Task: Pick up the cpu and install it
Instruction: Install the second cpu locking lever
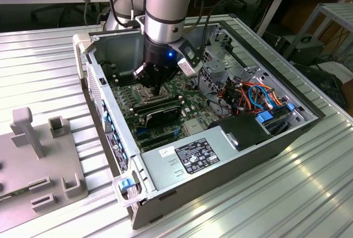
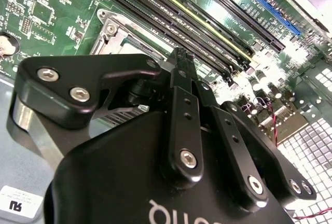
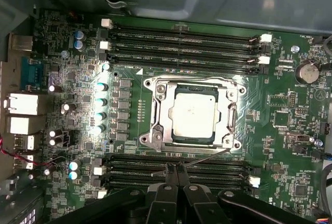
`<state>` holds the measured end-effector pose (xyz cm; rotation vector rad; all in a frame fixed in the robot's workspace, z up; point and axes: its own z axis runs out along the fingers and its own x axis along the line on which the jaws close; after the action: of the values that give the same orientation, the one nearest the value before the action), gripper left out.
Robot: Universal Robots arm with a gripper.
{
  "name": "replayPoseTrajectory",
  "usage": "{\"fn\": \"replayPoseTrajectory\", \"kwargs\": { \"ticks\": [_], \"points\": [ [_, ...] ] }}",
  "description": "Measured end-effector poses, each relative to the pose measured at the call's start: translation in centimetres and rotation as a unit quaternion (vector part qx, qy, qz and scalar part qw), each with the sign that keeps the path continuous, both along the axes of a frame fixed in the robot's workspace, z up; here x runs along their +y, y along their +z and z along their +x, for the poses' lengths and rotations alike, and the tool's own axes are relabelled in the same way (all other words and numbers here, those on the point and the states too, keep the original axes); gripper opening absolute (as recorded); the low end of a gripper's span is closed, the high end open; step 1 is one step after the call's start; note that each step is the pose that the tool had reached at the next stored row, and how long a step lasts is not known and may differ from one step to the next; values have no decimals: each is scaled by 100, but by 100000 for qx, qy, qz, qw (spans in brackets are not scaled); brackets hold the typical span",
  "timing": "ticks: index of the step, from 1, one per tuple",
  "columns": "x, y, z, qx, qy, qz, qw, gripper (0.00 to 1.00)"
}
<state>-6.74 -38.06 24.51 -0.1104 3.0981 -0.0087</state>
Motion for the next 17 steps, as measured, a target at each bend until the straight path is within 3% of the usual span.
{"fn": "replayPoseTrajectory", "kwargs": {
  "ticks": [6, 8, 17],
  "points": [
    [2, -18, -13, -45, -9, 25, 100000, 11],
    [2, -34, -35, -182, -1, 59, 100000, 11],
    [2, -118, -205, -1329, 2, 250, 99991, 11]
  ]
}}
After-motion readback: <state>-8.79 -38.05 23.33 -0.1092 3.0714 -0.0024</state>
